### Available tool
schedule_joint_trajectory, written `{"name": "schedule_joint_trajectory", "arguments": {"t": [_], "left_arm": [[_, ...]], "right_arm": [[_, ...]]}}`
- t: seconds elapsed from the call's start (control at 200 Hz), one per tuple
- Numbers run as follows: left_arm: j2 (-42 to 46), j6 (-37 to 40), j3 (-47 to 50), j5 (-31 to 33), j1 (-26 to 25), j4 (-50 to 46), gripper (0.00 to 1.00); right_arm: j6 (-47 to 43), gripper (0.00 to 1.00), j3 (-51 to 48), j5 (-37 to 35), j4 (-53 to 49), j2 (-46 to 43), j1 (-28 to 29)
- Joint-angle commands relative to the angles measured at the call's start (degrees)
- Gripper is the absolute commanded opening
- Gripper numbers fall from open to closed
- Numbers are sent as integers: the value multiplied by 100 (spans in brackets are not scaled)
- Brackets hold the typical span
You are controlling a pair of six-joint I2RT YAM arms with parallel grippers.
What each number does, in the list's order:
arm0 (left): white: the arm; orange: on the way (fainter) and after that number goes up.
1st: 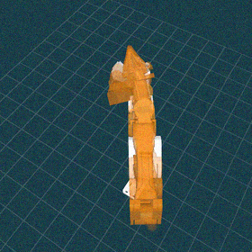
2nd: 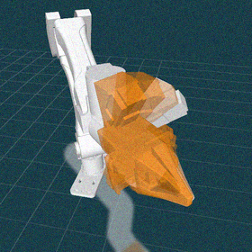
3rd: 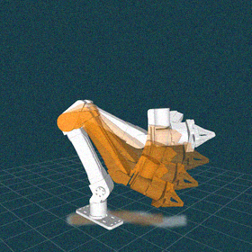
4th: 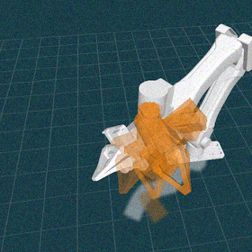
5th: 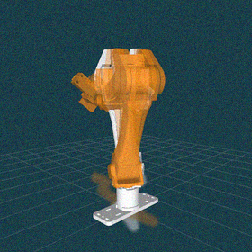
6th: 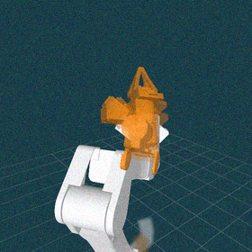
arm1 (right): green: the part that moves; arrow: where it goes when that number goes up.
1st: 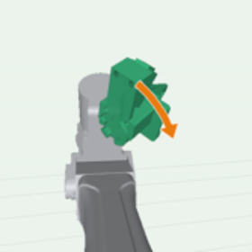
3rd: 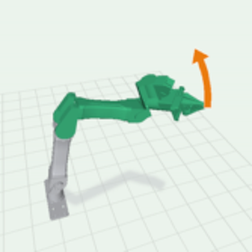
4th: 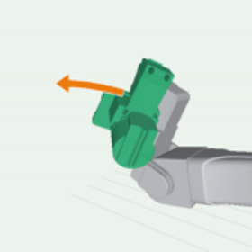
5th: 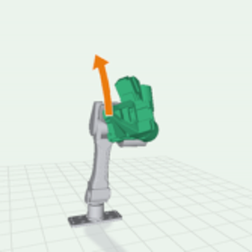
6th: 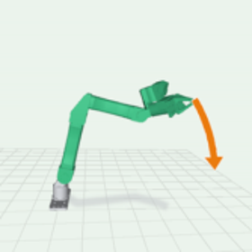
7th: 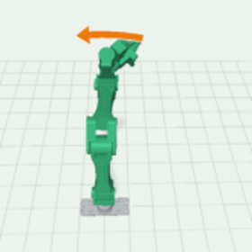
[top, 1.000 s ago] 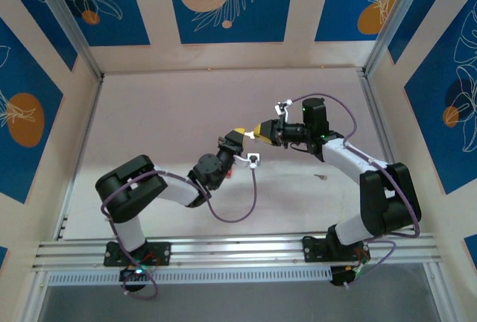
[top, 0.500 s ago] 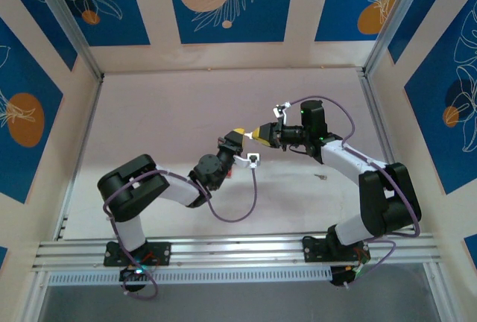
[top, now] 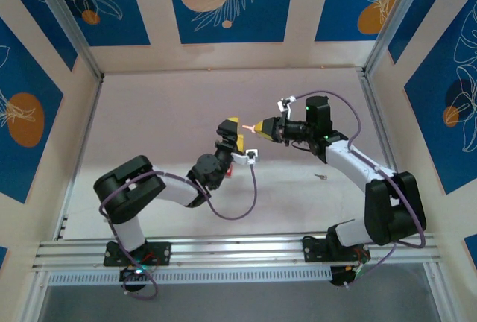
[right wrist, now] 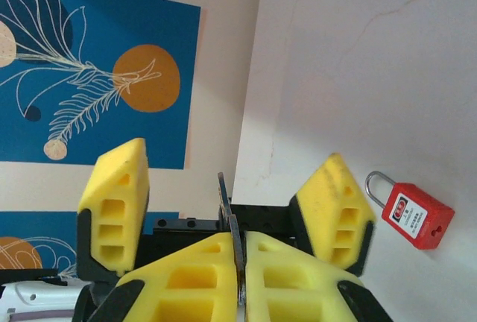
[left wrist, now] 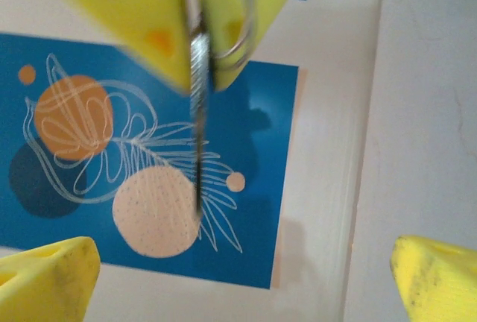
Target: Unlock with the key
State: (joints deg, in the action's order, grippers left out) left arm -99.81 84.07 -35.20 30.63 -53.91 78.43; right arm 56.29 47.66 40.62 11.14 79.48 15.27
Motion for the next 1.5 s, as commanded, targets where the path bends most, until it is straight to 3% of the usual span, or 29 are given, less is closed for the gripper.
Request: {"name": "schedule_joint_trajectory", "arguments": {"t": [0.0,0.105,0.19,0.315,0.38,0.435,0.505,0.645,0.815,1.03,1.216,1.306,1.496], "left_arm": [[337,-643,88,512,-6,210,100],[518,-1137,106,1072,-6,51,100],[799,-1670,-16,1577,11,-667,100],[1565,-3417,-352,1828,109,-3334,100],[2030,-5131,-779,1564,337,-5325,100],[2344,-6797,-1201,613,728,-7324,100],[2500,-7669,-1405,-231,1106,-8303,100],[2469,-7357,-1620,-937,1180,-9436,100],[1758,-7385,-2427,-2144,1284,-11182,100],[853,-7715,-2771,-3651,1417,-11718,100],[421,-7178,-3277,-4021,1405,-11927,100],[137,-6713,-3591,-3728,1340,-12095,100],[-110,-6200,-3546,-3352,1275,-11474,100]], "right_arm": [[-309,9,149,-74,-490,-230,-179],[-658,9,140,-281,-989,-379,-306],[-1054,9,134,-521,-1392,-466,-319],[-1139,9,-97,-733,-1342,-692,-305],[-1137,9,-219,-847,-1316,-818,-273],[-1172,9,-288,-919,-1303,-913,-254],[-1230,9,-304,-946,-1387,-960,-259],[-1335,10,-292,-986,-1518,-1029,-249],[-1398,9,-392,-984,-1516,-1118,-235],[-1446,9,-585,-995,-1464,-1238,-196],[-1471,9,-727,-996,-1557,-1427,-191],[-1515,9,-758,-1048,-1643,-1516,-206],[-1587,9,-850,-1209,-1752,-1674,-250]]}}
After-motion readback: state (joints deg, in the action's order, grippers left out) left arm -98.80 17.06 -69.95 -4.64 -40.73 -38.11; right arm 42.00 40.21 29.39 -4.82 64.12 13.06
